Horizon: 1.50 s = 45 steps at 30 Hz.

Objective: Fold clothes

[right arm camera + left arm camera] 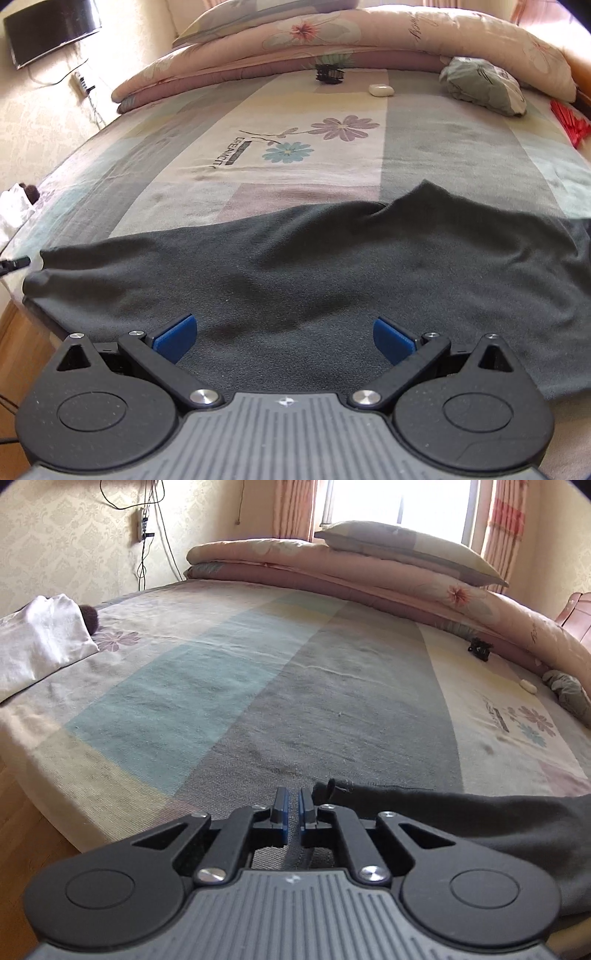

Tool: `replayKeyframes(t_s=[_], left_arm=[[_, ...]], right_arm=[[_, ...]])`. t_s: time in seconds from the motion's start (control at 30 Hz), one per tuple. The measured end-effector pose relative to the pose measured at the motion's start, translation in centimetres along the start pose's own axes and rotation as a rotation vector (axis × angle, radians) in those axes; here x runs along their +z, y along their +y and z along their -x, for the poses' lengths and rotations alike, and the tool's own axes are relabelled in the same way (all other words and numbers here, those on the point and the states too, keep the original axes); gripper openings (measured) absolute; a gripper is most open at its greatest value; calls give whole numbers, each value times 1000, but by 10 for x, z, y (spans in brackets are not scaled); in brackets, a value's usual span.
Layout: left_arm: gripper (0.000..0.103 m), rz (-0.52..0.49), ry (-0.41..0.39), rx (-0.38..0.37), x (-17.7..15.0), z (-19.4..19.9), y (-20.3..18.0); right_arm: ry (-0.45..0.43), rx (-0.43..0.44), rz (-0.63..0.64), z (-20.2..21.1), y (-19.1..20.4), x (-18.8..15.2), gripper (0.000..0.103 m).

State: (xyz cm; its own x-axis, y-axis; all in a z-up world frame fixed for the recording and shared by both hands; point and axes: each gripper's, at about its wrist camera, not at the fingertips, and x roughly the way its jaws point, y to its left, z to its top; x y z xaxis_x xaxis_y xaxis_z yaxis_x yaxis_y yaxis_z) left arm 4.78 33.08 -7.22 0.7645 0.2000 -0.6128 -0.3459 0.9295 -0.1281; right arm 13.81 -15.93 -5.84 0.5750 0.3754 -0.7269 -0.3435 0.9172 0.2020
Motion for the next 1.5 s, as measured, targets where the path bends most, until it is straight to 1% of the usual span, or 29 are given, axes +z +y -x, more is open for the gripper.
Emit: replayKeyframes(t_s=[0.03, 0.07, 0.1, 0.13, 0.17, 0.2, 0.27, 0.3, 0.4, 0.5, 0.53, 0.6, 0.67, 0.77, 0.83, 0.87, 0.9, 0.97, 1.0, 1.07, 1.1, 1.13, 1.2, 1.23, 1.27, 1.33, 1.4, 1.43, 1.5], left_arm=[[13, -6, -2, -12, 1, 4, -3], [17, -13, -3, -25, 2, 8, -5], [24, -21, -5, -38, 2, 11, -8], [27, -28, -7, -52, 3, 15, -11], [28, -44, -2, -76, 3, 17, -18], [29, -60, 3, -101, 3, 18, -24], [37, -104, 11, -146, -2, 18, -41], [41, -126, 16, -169, -4, 18, -49], [42, -213, 54, -204, -18, 9, -74], [43, -221, 132, -195, -35, -1, -82], [44, -216, 144, -181, -41, -1, -79], [45, -216, 134, -182, -48, 9, -73], [45, -229, 159, -170, -49, 19, -70], [44, -240, 183, -140, -41, 29, -69], [45, -244, 138, -162, -34, 35, -69], [47, -234, 125, -187, -30, 34, -70], [50, -223, 113, -211, -27, 33, -71], [50, -218, 98, -243, -23, 26, -79], [50, -222, 99, -258, -23, 23, -84], [50, -229, 100, -288, -25, 17, -95], [51, -229, 124, -298, -29, 13, -98], [55, -230, 150, -308, -33, 10, -101], [57, -257, 169, -299, -42, 12, -103], [60, -271, 178, -294, -47, 13, -104], [61, -292, 192, -292, -47, 17, -106], [61, -320, 187, -287, -43, 25, -110], [62, -334, 151, -304, -35, 29, -118], [65, -341, 133, -312, -30, 31, -122], [67, -337, 110, -348, -20, 29, -135]], right_arm=[[-8, 5, 17, 0, 4, 0, 103], [-12, 17, 37, 0, 7, 0, 103], [-19, 27, 58, 0, 12, 0, 101], [-26, 32, 82, 0, 17, -1, 99], [-25, 40, 113, -1, 23, -1, 94], [-21, 47, 141, -2, 28, -1, 84], [-13, 62, 191, -4, 38, -2, 76], [-9, 70, 210, -5, 42, -2, 73], [-1, 88, 248, -7, 52, -5, 71], [8, 95, 271, -8, 58, -8, 72], [13, 95, 277, -9, 58, -9, 72], [23, 102, 274, -10, 58, -10, 72], [34, 113, 266, -12, 56, -11, 72], [24, 126, 280, -14, 62, -11, 72], [13, 154, 295, -14, 69, -9, 72], [11, 169, 309, -15, 74, -7, 71], [8, 185, 323, -16, 79, -5, 70], [15, 222, 341, -21, 89, -3, 65], [19, 239, 351, -24, 94, -3, 63], [48, 258, 373, -31, 104, -6, 63], [79, 265, 377, -36, 107, -10, 63], [124, 275, 365, -40, 107, -15, 63], [124, 298, 368, -34, 105, -24, 64], [118, 302, 360, -29, 101, -22, 64], [112, 307, 352, -25, 97, -19, 63], [99, 315, 336, -16, 87, -14, 63], [58, 261, 296, -15, 70, 0, 63], [37, 234, 276, -15, 61, 7, 63], [-4, 179, 236, -14, 44, 21, 63]])
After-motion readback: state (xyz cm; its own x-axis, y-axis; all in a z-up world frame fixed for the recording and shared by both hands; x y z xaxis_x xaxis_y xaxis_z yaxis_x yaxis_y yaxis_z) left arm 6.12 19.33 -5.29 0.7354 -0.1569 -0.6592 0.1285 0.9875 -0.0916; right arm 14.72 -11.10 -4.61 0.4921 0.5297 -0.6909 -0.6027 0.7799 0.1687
